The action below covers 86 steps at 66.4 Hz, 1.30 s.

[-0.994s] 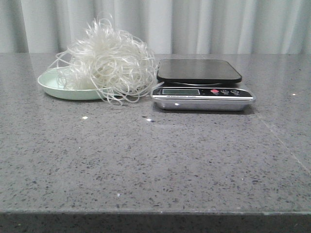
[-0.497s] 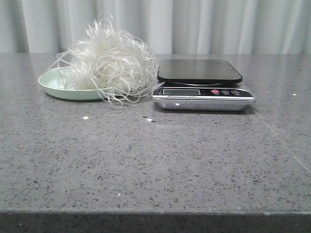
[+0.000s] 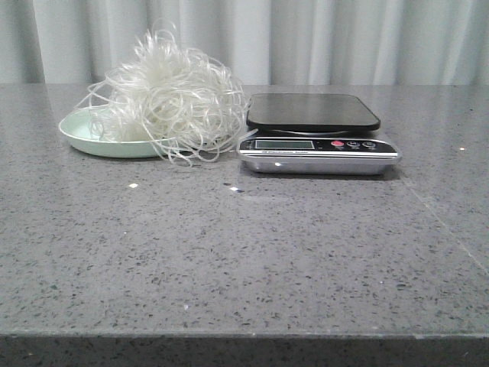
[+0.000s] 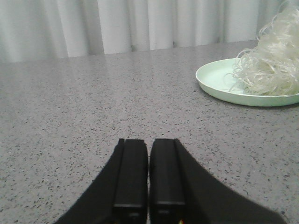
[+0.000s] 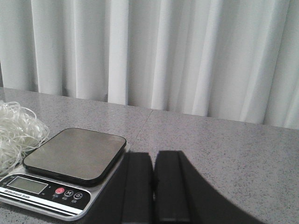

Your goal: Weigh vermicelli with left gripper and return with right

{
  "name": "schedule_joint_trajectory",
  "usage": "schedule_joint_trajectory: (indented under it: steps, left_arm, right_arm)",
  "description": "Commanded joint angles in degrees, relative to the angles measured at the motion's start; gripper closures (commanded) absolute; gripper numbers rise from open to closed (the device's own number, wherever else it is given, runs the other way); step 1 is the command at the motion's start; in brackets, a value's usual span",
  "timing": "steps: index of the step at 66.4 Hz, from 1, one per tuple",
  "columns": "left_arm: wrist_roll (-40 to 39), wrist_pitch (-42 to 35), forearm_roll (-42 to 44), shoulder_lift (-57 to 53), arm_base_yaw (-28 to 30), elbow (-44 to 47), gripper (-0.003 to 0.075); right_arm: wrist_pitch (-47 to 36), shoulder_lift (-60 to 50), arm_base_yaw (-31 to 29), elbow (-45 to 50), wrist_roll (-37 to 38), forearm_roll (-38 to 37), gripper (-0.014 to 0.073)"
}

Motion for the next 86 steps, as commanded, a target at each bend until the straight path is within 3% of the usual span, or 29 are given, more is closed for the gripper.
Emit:
schedule_joint_trajectory:
  steps: [1,63,77,86]
  left_arm:
    - [-0.71,-4.05,-0.68,-1.26,0.18,0.29,0.0584]
    - [-0.71,-4.05,-0.68,-1.14,0.18,0.29,0.0584]
    - [-0.71,-4.05,-0.68,-1.14,0.18,0.29,0.0584]
    - [-0.71,-4.05,-0.68,-1.14,0.18,0.29,0.0584]
  right_arm:
    - [-4.19,0.34,-0.22,-1.56,0.01,-0.28,0.0443]
    - [-4.18,0.34,-0.22,-1.56,-0.03,-0.28,0.0443]
    - [3.79,0.26,-0.43,-1.38,1.60,-1.47,0.0443]
    - [6.15,-0.07,-4.91,-1.38,8.21,-7.37,0.0443]
